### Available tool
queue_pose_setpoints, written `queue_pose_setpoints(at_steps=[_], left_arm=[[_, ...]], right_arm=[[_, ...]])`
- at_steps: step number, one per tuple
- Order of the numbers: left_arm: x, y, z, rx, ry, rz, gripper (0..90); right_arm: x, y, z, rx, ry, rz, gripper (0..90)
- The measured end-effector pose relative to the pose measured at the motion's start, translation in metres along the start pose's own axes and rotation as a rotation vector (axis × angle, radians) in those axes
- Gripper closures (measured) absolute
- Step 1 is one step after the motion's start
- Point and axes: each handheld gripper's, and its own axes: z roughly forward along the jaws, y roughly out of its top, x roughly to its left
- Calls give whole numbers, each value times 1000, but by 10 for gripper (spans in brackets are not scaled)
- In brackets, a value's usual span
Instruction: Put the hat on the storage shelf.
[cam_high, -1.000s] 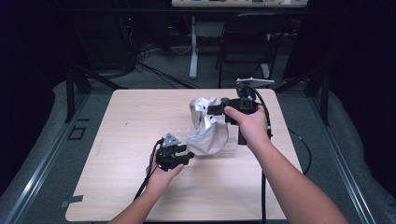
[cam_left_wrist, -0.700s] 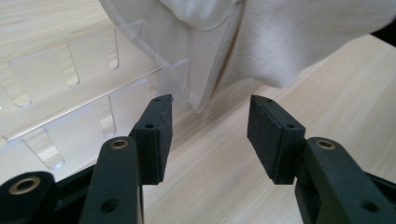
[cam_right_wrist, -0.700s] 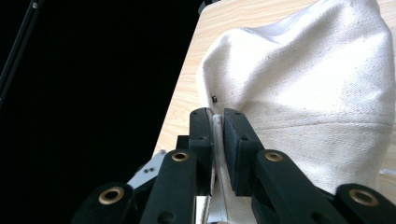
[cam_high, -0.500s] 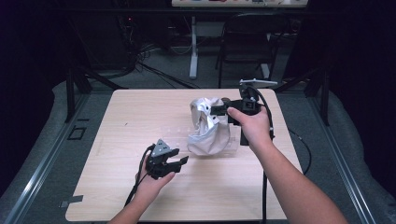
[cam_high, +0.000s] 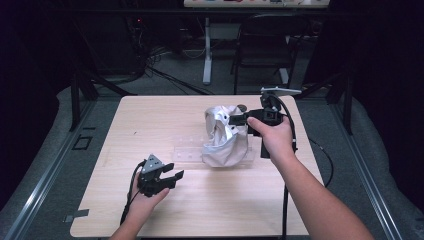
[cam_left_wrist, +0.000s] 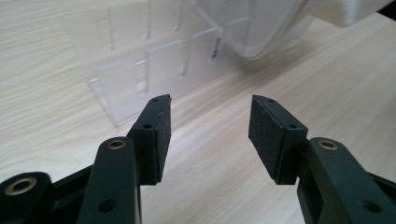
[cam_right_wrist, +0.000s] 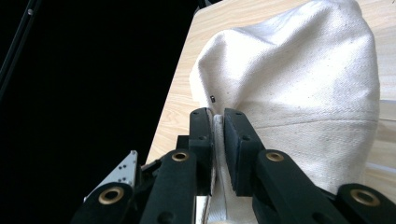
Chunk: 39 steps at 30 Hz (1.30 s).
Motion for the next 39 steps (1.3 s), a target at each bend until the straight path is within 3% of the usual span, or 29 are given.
queue_pose_setpoints(at_steps=[4, 5, 11, 15, 18, 22, 32, 39], left_arm=[[12, -4, 0, 6, 30, -33, 494], [14, -5, 0, 0, 28, -48, 494], [13, -6, 0, -2, 30, -47, 488], [13, -6, 0, -1, 33, -39, 483], [13, -6, 1, 1, 34, -38, 483], [12, -7, 1, 3, 36, -41, 477], [12, -7, 3, 6, 35, -39, 472], [11, -7, 2, 0, 31, -38, 471]], right_arm=[[1, -1, -1, 1, -3, -14, 803], [1, -2, -2, -5, 0, -18, 764], [4, -4, -6, -9, 13, -32, 700], [7, -11, -12, -46, -12, -102, 602], [7, -13, -15, -54, -19, -126, 564], [3, -21, -21, -107, -34, -175, 468], [-7, -45, -26, -116, -100, -270, 447], [-13, -69, -26, -181, -104, -311, 447]])
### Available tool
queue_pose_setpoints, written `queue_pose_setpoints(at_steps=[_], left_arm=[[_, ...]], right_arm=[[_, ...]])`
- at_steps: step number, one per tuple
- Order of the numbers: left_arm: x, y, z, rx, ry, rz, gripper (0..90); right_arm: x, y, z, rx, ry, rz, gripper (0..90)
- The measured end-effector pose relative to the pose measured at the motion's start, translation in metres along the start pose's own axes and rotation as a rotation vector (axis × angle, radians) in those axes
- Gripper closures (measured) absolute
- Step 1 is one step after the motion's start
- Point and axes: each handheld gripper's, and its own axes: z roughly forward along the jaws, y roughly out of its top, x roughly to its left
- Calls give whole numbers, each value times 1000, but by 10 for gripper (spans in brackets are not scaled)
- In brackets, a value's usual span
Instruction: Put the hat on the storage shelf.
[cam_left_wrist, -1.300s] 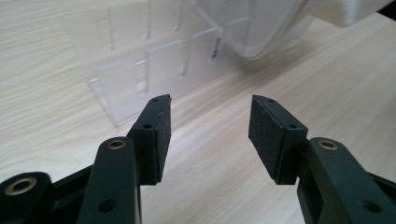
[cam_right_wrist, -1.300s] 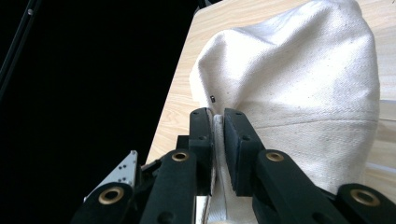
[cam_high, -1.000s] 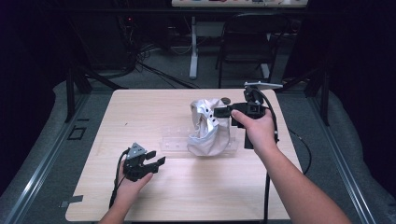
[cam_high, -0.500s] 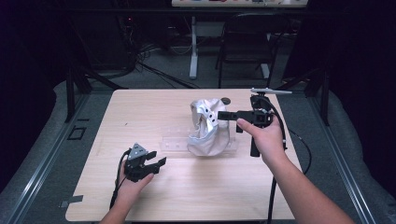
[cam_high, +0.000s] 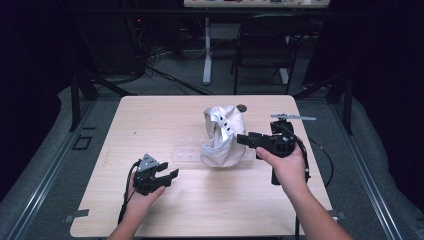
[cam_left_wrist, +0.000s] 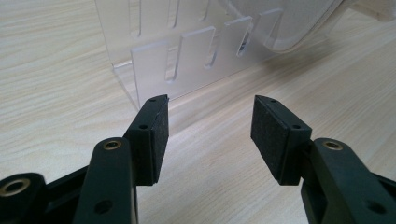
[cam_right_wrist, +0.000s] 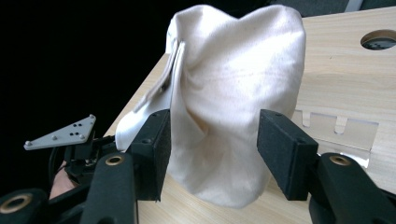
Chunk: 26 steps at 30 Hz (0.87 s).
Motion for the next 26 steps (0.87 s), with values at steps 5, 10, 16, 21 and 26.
queue_pose_setpoints(at_steps=[5, 10, 16, 21, 26], left_arm=[[0, 0, -1, -2, -2, -1, 471], [-1, 0, -1, 1, 1, -1, 471], [-1, 0, 0, -1, -1, 2, 473], [-3, 0, 0, -1, 0, 9, 472], [-7, 1, 3, -2, -12, 21, 472]], right_arm=[[2, -23, -3, -54, -50, -35, 442], [2, -40, -8, -107, -112, -57, 435], [-5, -56, -6, -107, -140, -72, 435], [-9, -72, -2, -117, -157, -82, 433], [-14, -90, -7, -172, -187, -102, 429]])
